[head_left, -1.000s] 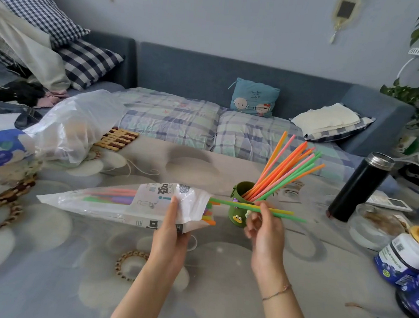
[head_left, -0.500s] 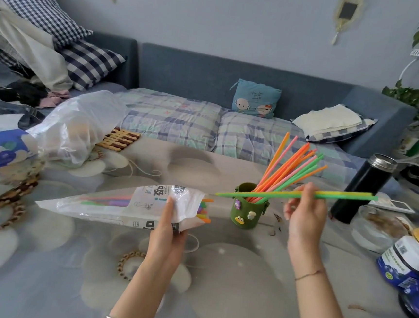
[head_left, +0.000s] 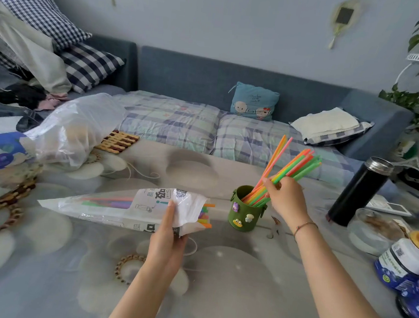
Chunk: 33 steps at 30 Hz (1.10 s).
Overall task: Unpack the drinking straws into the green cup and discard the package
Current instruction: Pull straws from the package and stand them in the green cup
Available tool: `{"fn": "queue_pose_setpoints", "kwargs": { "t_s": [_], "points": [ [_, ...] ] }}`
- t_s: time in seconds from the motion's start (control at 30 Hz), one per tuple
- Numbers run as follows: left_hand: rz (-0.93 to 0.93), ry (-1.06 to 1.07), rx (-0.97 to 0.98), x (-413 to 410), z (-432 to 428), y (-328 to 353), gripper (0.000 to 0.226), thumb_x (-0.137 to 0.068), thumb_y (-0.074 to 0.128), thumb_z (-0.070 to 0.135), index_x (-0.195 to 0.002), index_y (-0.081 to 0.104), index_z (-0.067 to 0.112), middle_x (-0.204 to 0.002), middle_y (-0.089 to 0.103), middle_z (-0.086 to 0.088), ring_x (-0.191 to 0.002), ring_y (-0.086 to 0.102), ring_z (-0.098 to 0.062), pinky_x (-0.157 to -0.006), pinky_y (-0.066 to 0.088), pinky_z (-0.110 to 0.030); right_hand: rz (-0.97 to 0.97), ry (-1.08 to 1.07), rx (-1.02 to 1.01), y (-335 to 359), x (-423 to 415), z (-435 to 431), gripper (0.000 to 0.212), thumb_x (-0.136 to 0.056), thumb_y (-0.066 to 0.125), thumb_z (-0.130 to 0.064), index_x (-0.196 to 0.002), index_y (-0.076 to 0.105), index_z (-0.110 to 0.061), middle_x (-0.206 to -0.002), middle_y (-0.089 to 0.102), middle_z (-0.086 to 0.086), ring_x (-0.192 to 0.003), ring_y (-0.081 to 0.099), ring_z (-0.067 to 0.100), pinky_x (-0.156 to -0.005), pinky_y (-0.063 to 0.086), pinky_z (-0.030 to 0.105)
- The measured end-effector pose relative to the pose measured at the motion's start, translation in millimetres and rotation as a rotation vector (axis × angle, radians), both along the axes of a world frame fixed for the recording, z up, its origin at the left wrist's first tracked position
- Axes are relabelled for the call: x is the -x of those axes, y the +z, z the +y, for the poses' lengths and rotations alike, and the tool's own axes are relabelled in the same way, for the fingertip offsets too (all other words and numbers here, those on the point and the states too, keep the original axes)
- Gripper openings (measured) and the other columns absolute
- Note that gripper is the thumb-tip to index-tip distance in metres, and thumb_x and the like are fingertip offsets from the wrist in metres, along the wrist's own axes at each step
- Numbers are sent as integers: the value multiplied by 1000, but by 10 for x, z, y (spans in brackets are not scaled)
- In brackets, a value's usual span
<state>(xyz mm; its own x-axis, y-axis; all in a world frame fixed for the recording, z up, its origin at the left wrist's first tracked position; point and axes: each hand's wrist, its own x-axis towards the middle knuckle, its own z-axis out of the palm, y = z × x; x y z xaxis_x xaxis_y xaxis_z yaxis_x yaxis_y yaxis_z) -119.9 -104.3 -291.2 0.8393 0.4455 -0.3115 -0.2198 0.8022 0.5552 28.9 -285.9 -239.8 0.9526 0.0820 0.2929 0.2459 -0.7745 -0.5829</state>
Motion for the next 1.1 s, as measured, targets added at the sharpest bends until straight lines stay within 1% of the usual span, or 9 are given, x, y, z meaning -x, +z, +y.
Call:
{"fn": "queue_pose_setpoints", "kwargs": {
  "t_s": [0.23,0.3,0.43,0.5,0.57,0.67,0.8,0.9,1.1],
  "points": [
    [24,29,-75,-25,-21,-10,6,-95,57,21,-101,57,22,-98,73,0,-79,72,-13,-78,56,-34,-72,-103,-432,-159,416,21,37,-80,69,-23,-86,34,-14,-74,65,16,-51,62,20,-54,46,34],
    [24,45,-134,-24,-21,-49,10,-96,57,23,-105,59,20,-88,77,3,-74,74,-11,-67,59,-30,-53,-79,-593,-232,663,145,32,-80,68,-30,-79,38,-20,-71,62,12,-58,62,27,-61,48,41],
    [103,72,-299,-17,-89,-106,54,-87,68,40,-134,54,17,-124,69,-3,-114,65,-20,-105,48,-43,327,157,-865,-352,1053,559,28,-86,58,-46,-85,63,-18,-88,66,-3,-93,60,14,-90,46,41],
    [127,81,-335,10,-151,-90,64,-82,69,44,-139,50,22,-131,64,1,-119,61,-17,-109,43,-43,437,232,-928,-420,1166,703,45,-81,60,-50,-86,65,-6,-86,64,-2,-90,57,10,-85,45,32],
    [140,84,-344,25,-199,-53,66,-81,68,47,-140,48,25,-132,63,3,-120,60,-17,-109,43,-44,382,300,-974,-477,1221,769,40,-85,60,-38,-82,59,2,-78,55,3,-78,50,9,-75,40,28],
    [141,78,-306,2,-175,-42,67,-81,60,57,-139,48,26,-131,65,2,-119,62,-18,-108,44,-44,388,296,-1059,-527,1213,769,26,-90,58,-24,-90,64,1,-91,64,8,-89,57,15,-86,44,32],
    [91,6,-207,7,-112,2,62,-78,43,74,-106,73,26,-109,75,-4,-98,65,-21,-87,47,-37,399,362,-1081,-527,1202,722,37,-84,59,-34,-99,66,-2,-111,65,25,-100,62,21,-97,45,38],
    [-15,-83,-130,-2,-84,1,75,-91,21,71,-76,81,28,-82,77,0,-78,61,-17,-69,37,-31,326,439,-1042,-536,1212,716,21,-89,56,-26,-99,68,-11,-108,68,16,-99,62,11,-87,48,22],
    [-111,-264,-2,45,-11,56,64,-82,52,58,-125,60,11,-114,70,-13,-98,69,-26,-93,51,-42,90,466,-841,-665,1210,723,36,-84,58,-41,-111,68,-19,-133,51,2,-128,45,7,-105,40,26]
  ]
}}
